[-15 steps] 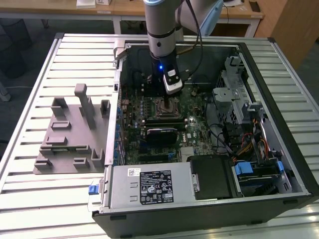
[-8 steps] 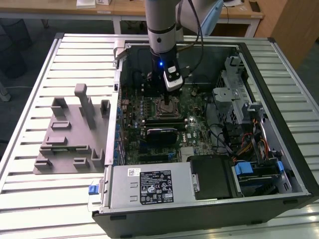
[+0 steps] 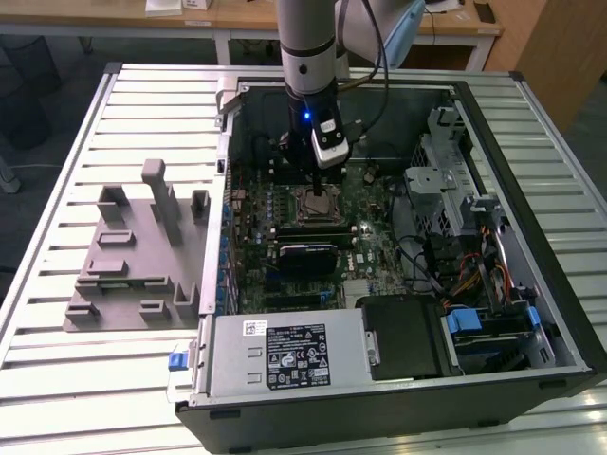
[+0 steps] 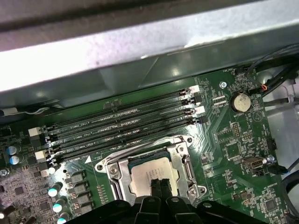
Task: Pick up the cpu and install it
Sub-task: 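Install the second cpu locking lever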
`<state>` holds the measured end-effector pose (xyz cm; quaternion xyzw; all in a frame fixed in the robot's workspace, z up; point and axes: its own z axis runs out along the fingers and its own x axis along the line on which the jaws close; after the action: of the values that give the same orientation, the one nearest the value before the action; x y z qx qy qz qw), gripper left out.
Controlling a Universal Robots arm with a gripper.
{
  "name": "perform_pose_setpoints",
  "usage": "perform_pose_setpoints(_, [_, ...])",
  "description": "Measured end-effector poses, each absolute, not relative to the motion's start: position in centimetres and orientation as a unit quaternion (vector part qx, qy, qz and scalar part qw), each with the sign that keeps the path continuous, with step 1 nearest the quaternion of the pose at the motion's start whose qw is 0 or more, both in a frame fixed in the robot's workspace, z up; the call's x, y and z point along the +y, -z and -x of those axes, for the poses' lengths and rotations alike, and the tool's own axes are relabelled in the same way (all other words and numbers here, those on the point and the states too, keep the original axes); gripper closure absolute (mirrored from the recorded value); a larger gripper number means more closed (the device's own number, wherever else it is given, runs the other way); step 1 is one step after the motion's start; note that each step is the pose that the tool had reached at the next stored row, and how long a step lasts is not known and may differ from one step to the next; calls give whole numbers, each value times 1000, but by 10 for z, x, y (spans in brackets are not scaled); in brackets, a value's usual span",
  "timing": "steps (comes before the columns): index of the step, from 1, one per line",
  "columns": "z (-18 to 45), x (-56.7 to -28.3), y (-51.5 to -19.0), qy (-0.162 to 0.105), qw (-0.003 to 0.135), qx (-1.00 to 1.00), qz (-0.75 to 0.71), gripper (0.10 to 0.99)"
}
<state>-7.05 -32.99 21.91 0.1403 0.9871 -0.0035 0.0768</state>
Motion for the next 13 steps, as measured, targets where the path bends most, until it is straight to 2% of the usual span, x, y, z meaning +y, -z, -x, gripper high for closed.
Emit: perform_pose_setpoints(13, [71, -332, -224, 3, 77, 987, -140, 980])
